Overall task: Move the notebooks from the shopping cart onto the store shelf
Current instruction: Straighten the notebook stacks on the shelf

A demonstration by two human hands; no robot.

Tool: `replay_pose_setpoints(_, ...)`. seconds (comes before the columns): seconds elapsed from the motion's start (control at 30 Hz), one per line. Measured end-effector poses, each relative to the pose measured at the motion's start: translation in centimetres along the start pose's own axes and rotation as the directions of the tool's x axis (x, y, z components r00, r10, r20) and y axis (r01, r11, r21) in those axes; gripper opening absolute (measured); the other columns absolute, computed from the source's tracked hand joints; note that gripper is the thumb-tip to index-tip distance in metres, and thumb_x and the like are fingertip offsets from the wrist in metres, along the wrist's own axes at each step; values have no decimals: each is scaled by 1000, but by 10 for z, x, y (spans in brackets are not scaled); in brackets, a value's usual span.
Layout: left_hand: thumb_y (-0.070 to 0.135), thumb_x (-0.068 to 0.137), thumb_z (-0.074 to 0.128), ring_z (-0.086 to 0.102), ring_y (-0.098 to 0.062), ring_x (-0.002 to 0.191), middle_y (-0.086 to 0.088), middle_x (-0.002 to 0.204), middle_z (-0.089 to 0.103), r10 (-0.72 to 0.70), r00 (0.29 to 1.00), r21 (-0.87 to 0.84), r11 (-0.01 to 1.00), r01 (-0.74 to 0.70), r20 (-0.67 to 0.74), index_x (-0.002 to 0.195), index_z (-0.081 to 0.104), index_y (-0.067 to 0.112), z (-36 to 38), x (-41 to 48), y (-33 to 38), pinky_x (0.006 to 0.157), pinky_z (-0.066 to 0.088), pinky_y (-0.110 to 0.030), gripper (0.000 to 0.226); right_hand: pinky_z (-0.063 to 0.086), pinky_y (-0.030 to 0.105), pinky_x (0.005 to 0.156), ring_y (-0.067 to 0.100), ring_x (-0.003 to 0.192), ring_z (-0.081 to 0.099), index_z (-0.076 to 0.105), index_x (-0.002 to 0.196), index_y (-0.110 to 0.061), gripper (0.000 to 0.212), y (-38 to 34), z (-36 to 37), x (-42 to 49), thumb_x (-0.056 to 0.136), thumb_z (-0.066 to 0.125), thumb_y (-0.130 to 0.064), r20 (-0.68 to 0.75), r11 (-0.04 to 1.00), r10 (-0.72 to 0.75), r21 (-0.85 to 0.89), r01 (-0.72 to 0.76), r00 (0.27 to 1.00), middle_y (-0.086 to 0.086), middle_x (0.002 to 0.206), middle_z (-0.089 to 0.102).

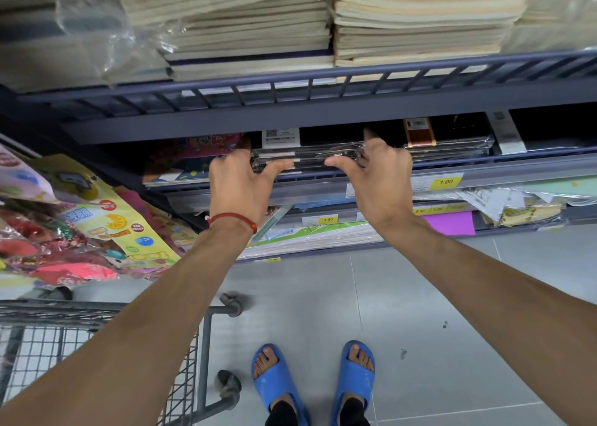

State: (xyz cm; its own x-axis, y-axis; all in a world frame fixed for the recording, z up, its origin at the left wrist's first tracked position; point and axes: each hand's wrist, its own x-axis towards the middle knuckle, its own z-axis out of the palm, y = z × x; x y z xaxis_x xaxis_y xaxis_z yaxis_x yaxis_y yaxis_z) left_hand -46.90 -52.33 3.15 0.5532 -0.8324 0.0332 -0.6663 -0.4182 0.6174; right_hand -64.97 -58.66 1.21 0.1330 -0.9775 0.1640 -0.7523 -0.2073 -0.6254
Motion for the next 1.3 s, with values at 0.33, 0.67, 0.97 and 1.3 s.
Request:
replay_pose_setpoints(0.33,59,76,73,24,-6,56,-9,55,42,-66,998,-10,998,66,20,55,42,5,5,5,1,62,23,-22,66,36,34,54,18,52,45,49,78,-9,52,0,0,2,83,73,-55,39,1000,13,13,-13,999,1,56,51)
replay_pose_setpoints(0.67,46,84,72,43,-31,100,-23,99,56,-56,961,22,998,52,271,66,39,17,-6,8,-5,80,38,-31,47,58,40,72,29,76,66,65,87,-2,47,-1,-6,16,81,79,-46,309,997,74,-28,-69,948,12,80,70)
replay_pose_setpoints(0.97,39,88,70,49,-33,69,-31,95,60,-60,949,-13,998,68,309,61,42,18,-10,18,-10,83,53,-39,44,53,37,71,30,80,63,58,96,0,43,-2,-19,23,90,72,-40,394,996,56,-82,-25,917,15,85,67)
replay_pose_setpoints(1.3,38,93,64,43,-27,94,-12,103,41,-78,960,28,997,73,269,63,38,19,-14,12,-6,98,43,-37,43,40,35,65,32,72,51,38,62,-15,50,-12,-17,9,95,63,-43,352,988,68,-151,-15,934,6,63,48)
